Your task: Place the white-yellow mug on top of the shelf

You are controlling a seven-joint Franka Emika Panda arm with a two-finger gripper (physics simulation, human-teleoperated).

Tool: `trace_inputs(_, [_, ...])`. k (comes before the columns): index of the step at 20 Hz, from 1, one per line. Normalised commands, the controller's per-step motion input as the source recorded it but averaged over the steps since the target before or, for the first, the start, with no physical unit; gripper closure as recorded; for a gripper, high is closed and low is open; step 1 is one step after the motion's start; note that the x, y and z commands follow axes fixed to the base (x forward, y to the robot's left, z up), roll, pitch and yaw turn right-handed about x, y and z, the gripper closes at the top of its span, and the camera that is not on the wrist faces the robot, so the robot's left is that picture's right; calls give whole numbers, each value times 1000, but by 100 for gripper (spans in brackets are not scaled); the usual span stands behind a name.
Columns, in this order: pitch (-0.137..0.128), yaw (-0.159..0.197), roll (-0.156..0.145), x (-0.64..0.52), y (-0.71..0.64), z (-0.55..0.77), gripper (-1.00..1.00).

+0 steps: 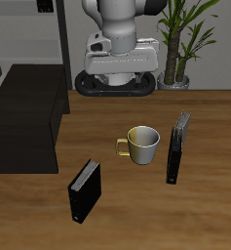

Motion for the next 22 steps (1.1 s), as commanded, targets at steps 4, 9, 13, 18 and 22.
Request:
trace_inputs(4, [-23, -70, -17, 85, -137, -206, -100])
trace_inputs(9, [-24, -71, -23, 48, 0, -290, -100])
trace_inputs(13, [-8, -47, 0, 16, 23, -289, -100])
trace_inputs(18, [-15, -49, -14, 53, -5, -273, -100])
trace_inputs(22, [4, -40, -11, 34, 30, -295, -100])
